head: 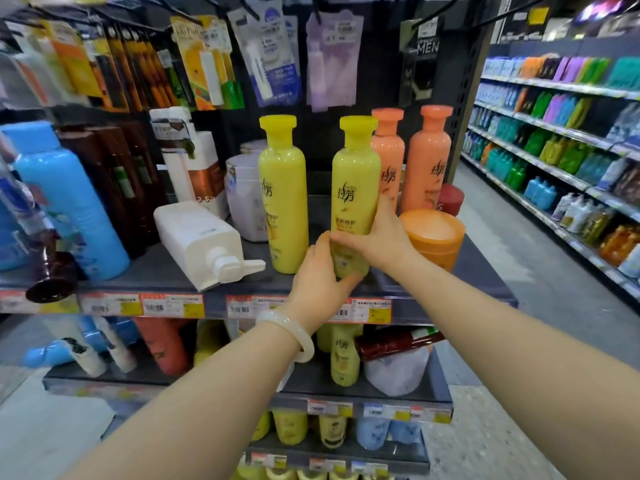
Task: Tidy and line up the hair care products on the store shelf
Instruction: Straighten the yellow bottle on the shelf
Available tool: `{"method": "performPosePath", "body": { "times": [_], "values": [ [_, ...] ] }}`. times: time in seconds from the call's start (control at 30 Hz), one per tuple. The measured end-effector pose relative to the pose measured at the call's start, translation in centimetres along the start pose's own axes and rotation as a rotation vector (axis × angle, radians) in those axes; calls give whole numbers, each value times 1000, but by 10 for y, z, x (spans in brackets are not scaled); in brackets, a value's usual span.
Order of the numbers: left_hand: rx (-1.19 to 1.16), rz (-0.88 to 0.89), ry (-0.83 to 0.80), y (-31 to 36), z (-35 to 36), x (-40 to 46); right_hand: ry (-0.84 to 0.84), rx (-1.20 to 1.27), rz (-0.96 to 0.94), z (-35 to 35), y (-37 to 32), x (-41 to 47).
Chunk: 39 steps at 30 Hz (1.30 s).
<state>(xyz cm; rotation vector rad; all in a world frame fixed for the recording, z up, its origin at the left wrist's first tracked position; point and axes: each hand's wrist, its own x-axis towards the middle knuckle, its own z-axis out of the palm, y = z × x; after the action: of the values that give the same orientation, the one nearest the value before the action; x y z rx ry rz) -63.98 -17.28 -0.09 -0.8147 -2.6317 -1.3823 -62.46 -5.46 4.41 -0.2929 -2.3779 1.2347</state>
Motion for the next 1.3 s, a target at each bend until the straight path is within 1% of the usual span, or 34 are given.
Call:
{"method": "performPosePath", "body": {
  "times": [0.17, 0.3, 0.4, 0.47, 0.57, 0.7, 0.83, 0.97, 1.07, 1.2, 1.3],
  "values": [
    [-31, 0, 5, 3, -2, 8, -9, 10, 19, -2, -3, 1],
    [-67, -32, -36, 9, -6, 13, -6, 1, 22, -3, -6, 2],
    [-120, -51, -40, 12, -7, 9, 44, 3, 13, -1, -7, -6],
    [-138, -18, -9, 17, -12, 7, 89, 18, -10, -2, -14, -15],
    [-167, 84, 54, 28, -25, 7, 142, 69, -51, -8, -31, -25],
    [-295, 148, 104, 36, -35, -3, 195, 131, -120, -17, -51, -38],
    [-331, 154, 173, 20, -32, -36, 92, 138, -107, -10, -56, -68],
    [-346, 83, 207, -2, -28, -78, -2, 121, -75, 6, -48, -102],
    [-355, 3, 231, -19, -22, -109, -78, 155, -43, 22, -36, -128],
    [-364, -50, 235, -41, -5, -156, -134, 128, 2, 44, -8, -169],
    [-355, -101, 205, -65, 12, -191, -185, 137, 34, 63, 17, -197]
  ]
}}
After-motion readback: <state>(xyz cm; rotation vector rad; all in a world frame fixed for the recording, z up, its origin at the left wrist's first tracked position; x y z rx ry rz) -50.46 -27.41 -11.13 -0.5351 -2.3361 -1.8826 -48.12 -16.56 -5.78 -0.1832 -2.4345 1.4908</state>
